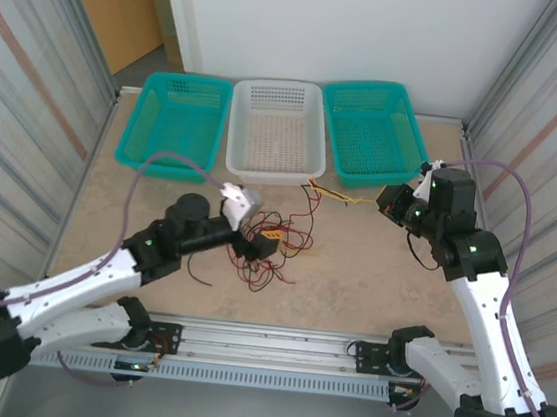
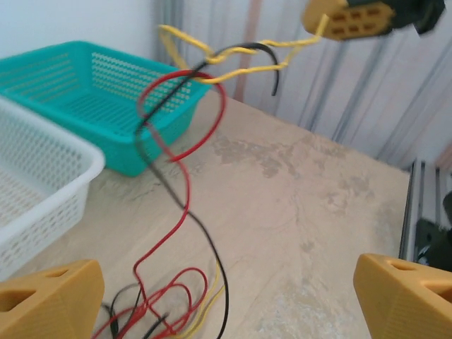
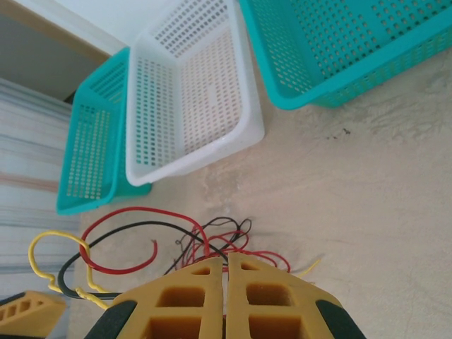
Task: Untangle the cables
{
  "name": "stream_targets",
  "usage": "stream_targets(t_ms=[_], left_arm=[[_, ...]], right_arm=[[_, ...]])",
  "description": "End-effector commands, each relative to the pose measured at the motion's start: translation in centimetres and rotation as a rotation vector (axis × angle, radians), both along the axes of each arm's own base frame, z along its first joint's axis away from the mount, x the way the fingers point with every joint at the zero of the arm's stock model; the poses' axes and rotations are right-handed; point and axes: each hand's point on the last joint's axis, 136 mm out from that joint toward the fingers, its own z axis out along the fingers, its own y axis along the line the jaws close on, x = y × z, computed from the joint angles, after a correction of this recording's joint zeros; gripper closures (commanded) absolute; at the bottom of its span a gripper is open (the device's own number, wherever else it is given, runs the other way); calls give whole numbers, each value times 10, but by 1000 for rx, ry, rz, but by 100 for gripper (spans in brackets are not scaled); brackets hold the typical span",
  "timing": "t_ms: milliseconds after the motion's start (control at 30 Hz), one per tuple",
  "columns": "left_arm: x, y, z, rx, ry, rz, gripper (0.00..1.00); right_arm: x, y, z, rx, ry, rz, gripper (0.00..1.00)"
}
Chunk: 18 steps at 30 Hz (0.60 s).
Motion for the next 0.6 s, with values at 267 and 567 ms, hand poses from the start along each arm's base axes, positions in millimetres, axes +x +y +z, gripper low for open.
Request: stream_targets(t_ms=[267,567], left_arm=[[58,-55,17,-61,-273,26,1],[72,-66,19,-194,-218,15,41]], right_arm=[[-18,24,20,101,-19,135,100],[-26,30,33,160,-45,161,100]])
